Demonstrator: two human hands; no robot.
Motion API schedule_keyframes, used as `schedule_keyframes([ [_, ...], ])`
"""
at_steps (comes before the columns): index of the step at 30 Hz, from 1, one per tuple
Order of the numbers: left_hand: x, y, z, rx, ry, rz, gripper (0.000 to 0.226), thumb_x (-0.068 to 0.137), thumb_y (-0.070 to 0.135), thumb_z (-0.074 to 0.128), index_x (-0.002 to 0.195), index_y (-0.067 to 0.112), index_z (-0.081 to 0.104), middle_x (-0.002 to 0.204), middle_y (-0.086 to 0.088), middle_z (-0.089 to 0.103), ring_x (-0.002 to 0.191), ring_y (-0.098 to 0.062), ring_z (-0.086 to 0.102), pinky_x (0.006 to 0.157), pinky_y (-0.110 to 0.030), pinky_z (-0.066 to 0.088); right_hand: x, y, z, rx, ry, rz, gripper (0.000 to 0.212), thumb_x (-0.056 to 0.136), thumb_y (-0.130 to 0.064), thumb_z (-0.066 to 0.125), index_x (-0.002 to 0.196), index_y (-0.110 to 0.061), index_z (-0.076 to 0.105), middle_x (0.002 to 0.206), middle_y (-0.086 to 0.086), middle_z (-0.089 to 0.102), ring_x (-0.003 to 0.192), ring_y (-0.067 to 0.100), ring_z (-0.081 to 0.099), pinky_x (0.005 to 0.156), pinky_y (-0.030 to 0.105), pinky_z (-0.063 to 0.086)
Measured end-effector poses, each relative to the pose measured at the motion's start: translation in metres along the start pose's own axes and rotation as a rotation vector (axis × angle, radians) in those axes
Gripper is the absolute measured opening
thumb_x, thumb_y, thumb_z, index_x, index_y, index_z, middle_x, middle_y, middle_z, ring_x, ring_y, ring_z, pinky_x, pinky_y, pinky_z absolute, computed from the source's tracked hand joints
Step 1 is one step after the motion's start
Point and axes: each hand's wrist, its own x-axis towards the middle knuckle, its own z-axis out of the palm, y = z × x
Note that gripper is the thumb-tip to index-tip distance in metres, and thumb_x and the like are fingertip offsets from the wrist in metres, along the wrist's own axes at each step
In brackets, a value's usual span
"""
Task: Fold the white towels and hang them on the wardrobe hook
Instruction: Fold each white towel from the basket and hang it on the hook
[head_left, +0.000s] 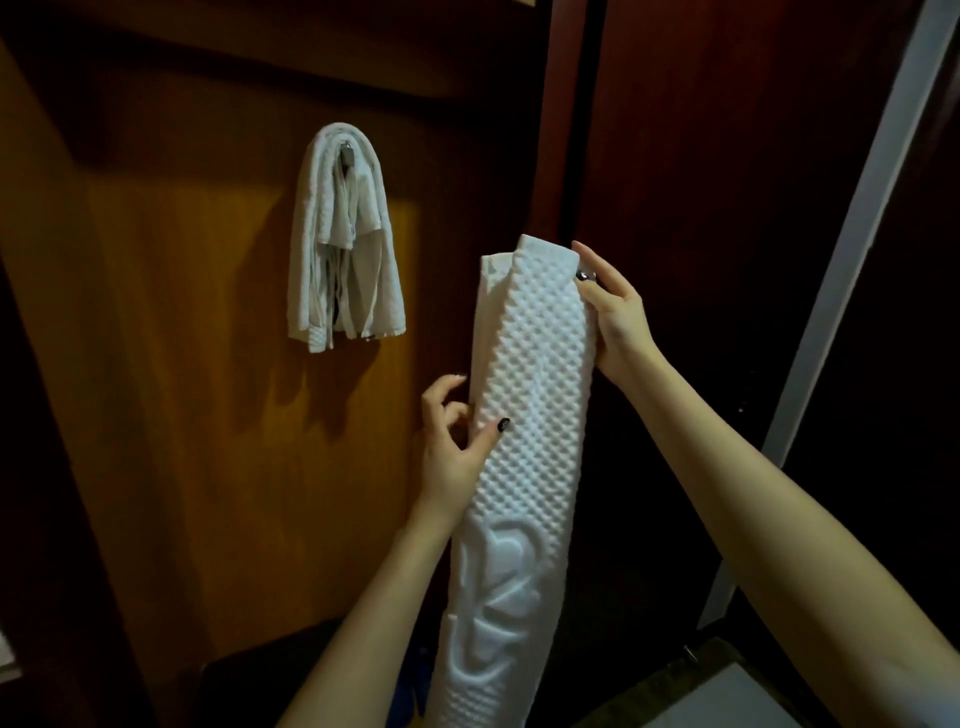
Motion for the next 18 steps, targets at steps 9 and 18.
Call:
schedule_keyframes([
  [9, 0.012, 0.000, -0.014, 0.217, -0.199, 0.203, 0.034, 0.076, -0.021, 0.061, 0.099, 0.003, 0.072, 0.099, -0.007, 0.063, 0.091, -0.007, 0.061, 0.083, -0.009, 0.045, -0.001, 0.010, -0.009, -0.157, 0.189, -0.030, 0.040, 0.090, 0.000, 0.052, 0.124, -0.015, 0.065, 0.122, 0.007, 0.065, 0.108, 0.021, 0.065, 0.089, 0.036, 0.057],
  [18, 0.001, 0.014, -0.028, 0.016, -0.388, -0.213, 0.047, 0.089, -0.014, 0.050, 0.095, 0.028, 0.070, 0.103, -0.008, 0.059, 0.091, 0.001, 0.061, 0.084, -0.015, 0.050, -0.004, 0.006, 0.000, -0.147, 0.102, -0.070, 0.055, 0.087, 0.006, 0.053, 0.135, -0.021, 0.056, 0.099, 0.007, 0.072, 0.073, 0.026, 0.060, 0.068, 0.033, 0.052],
])
